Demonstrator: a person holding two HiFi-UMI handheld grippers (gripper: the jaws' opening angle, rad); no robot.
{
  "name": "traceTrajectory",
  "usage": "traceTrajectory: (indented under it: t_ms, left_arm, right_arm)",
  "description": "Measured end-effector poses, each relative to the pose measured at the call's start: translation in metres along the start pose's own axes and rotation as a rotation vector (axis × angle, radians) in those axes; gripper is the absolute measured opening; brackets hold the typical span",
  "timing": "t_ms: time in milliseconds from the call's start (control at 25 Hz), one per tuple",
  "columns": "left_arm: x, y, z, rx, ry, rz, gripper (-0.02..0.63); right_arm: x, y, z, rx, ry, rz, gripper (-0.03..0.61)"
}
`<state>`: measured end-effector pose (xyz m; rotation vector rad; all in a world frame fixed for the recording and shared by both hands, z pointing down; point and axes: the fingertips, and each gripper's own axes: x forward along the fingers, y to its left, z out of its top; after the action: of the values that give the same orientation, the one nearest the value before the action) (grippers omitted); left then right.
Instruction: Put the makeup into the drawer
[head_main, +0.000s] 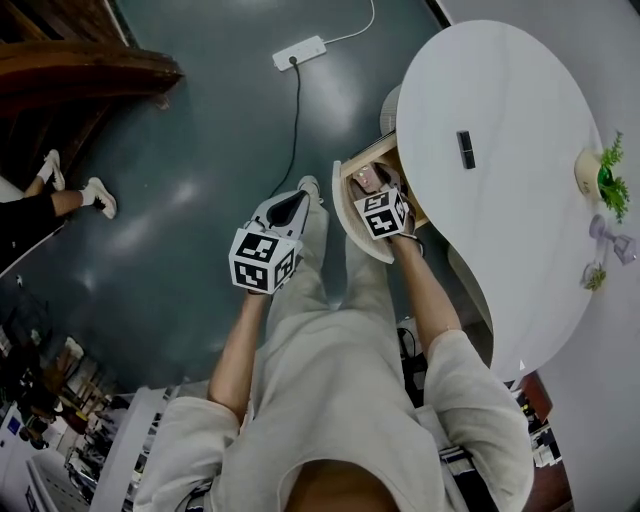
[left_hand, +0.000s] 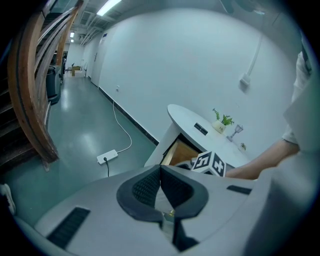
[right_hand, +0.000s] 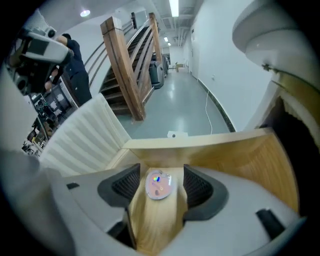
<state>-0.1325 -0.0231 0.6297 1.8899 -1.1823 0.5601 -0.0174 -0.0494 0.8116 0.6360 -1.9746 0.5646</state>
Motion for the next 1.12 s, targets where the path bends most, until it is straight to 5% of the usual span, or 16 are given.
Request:
traceTrajectory:
  t_ms: [560,800,1120]
  left_arm:
    - [0.002,-0.034,0.032,0.058,-0.047,-0.028,0.011]
    - [0.008,-0.057,0.048,0.086,-0.062,-0.055,0.011]
    - [0.017,-0.075,0.068,0.117,-0.071,-0.086,0.011]
  right_arm:
    - [-0.161,0.021,0.086,0.039,-0.364,-0.014,0.239]
    - [-0.218,-0.036,0.104,0.08,-0.434,-0.145,0.23]
    - [-0.245,-0.14,0.095,0.123,-0.386,-0.326,0.224]
